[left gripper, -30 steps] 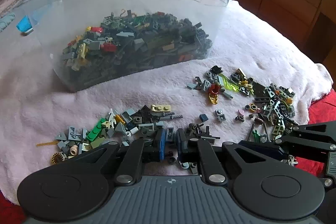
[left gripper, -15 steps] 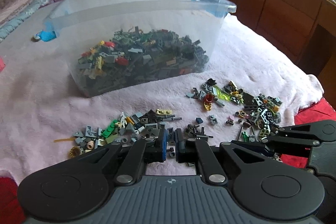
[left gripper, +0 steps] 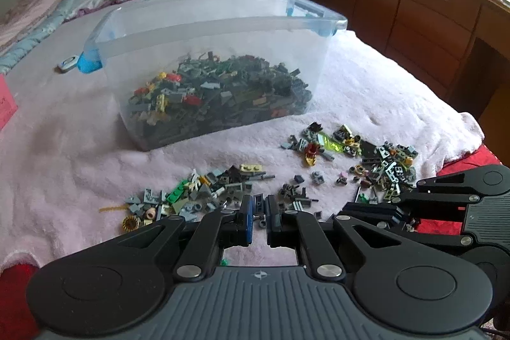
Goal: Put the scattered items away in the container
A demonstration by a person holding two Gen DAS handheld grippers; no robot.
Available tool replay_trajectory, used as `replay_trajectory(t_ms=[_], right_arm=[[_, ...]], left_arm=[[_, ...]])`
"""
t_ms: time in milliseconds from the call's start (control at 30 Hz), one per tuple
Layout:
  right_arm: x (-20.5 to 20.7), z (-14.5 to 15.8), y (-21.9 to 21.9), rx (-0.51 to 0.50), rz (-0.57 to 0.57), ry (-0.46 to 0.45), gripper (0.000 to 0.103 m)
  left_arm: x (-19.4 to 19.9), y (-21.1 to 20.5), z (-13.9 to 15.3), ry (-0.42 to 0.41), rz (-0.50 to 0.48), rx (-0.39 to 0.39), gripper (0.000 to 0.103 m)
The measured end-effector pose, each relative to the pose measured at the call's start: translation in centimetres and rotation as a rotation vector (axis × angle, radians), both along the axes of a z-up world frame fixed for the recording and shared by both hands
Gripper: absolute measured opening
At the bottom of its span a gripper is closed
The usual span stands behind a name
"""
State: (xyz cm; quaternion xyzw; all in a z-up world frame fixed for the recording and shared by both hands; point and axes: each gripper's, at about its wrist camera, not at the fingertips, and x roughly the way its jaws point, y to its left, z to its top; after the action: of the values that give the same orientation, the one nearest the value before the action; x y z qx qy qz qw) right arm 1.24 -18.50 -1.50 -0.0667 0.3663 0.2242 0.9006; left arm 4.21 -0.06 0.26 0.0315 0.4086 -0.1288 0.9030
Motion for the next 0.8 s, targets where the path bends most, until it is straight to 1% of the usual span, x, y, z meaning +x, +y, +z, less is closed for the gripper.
replay_trajectory(t_ms=[67,133,333,367,567,700,733,767,800], right_arm=[[0.1,-0.3,0.2,-0.013,0.002,0.019,0.018],[0.1,-0.5,0.2,-0.020,0.004,0.029,0.020],[0.4,-1.4,0.5,-0.034,0.014,0.060,0.020],[0.4,-1.5,0.6,-0.036,0.015,0.064,0.020],[0.7,-1.9,0.4,-0.030,0.011,0.079,0.020],[0.8,-2.1,0.5,-0.034,0.017,0.077,0.020],[0.8,-2.1,0.5,-0.036,0.019,0.075,0.018],[0.8,-2.1,0.6,-0.035,0.020,0.073,0.014],[0.8,-2.1,0.6,-0.035,0.020,0.073,0.013]], left_arm=[[-0.2,0.1,-0.5,0.019,-0.001,0.005,0.010],[-0.3,0.2,-1.0,0.038,-0.003,0.009,0.010],[-0.8,0.5,-2.6,0.096,-0.007,0.023,0.013],[-0.8,0.6,-2.8,0.100,-0.005,0.026,0.015],[-0.6,0.6,-3.2,0.112,-0.010,0.036,0.016],[-0.7,0.3,-3.1,0.097,-0.023,0.045,0.011],[-0.8,0.2,-3.0,0.092,-0.026,0.044,0.009],[-0.9,0.1,-2.8,0.088,-0.028,0.042,0.008],[-0.9,0.0,-2.7,0.084,-0.029,0.042,0.008]])
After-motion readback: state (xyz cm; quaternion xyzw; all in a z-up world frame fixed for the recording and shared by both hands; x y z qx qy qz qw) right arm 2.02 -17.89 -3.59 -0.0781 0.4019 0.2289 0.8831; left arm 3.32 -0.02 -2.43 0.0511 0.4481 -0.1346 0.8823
